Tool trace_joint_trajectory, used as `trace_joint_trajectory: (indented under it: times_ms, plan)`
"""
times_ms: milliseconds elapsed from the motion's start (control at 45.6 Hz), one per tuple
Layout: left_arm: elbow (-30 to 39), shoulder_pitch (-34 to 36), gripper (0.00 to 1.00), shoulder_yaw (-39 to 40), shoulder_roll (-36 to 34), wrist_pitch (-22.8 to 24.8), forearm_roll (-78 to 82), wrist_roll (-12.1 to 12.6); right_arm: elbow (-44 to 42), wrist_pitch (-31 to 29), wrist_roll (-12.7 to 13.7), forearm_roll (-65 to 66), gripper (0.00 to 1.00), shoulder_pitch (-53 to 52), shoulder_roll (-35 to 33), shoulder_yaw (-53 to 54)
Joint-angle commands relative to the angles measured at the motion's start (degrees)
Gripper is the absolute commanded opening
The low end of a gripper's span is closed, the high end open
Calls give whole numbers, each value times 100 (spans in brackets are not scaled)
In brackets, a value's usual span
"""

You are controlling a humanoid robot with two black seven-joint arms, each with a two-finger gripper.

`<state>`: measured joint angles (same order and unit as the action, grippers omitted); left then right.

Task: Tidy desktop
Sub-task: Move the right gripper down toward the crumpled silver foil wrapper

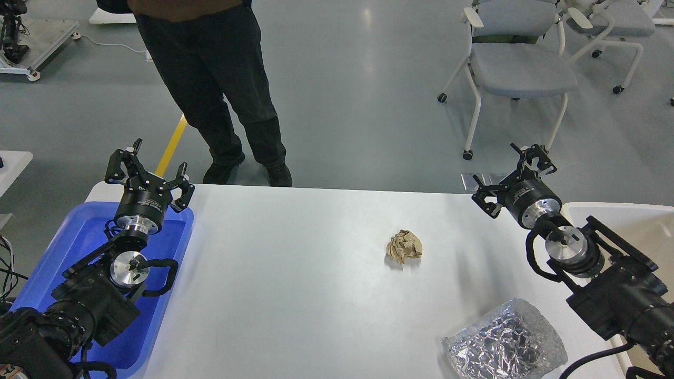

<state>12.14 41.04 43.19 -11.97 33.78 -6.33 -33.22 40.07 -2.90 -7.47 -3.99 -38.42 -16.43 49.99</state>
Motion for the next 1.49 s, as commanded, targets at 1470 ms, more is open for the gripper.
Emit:
trace_joint_trajectory:
  times_ms: [1470]
  plan:
    - [8,0,100,5,2,6,0,0,3174,-8,0,2078,99,-350,-3172,-2466]
